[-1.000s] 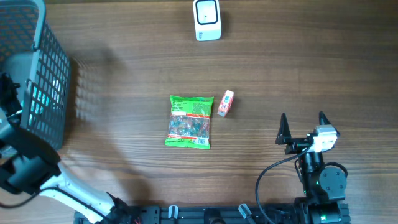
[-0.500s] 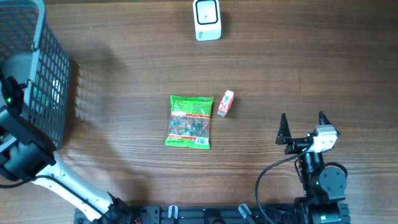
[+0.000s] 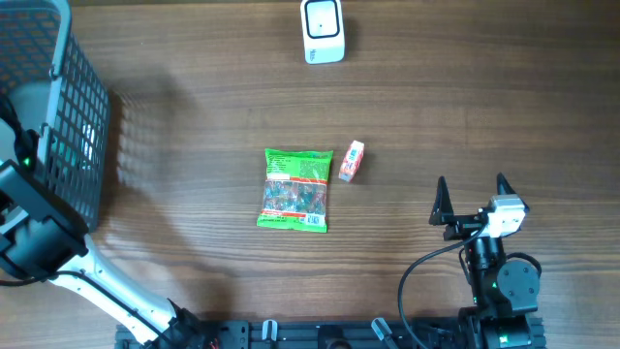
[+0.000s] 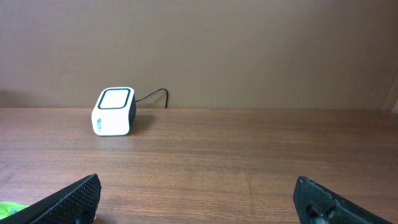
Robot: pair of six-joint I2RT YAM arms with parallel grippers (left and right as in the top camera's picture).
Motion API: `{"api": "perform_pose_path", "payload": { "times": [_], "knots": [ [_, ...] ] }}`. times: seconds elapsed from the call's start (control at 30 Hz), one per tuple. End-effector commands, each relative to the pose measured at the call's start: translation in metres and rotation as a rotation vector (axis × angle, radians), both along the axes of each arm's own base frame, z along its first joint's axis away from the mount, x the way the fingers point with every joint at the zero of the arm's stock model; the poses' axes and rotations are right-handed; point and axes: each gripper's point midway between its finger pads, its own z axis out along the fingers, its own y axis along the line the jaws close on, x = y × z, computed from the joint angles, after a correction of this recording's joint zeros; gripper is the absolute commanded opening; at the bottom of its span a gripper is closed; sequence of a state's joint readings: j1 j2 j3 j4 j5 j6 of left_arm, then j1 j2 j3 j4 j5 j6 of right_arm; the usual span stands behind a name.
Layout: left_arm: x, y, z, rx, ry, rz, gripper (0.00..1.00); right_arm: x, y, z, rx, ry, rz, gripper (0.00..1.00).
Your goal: Scan the item barcode
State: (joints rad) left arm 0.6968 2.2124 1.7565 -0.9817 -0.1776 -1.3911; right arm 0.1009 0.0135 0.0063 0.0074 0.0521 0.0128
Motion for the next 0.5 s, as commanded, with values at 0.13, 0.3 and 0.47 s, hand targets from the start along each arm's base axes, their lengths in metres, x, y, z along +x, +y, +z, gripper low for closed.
{"api": "perform_pose_path", "payload": {
  "times": [0.13,0.3,0.47],
  "knots": [
    [-0.024,0.027,0.101,0.146,-0.072,-0.052,0.28,0.000,-0.001,0.002,-0.009,-0.011,-0.003,1.00],
    [-0.037,0.013,0.246,0.386,-0.312,-0.045,0.30,0.000,-0.001,0.002,-0.009,-0.011,-0.003,1.00],
    [-0.038,-0.055,0.335,0.511,-0.469,-0.329,0.28,0.000,-0.001,0.002,-0.009,-0.011,-0.003,1.00]
  ]
}}
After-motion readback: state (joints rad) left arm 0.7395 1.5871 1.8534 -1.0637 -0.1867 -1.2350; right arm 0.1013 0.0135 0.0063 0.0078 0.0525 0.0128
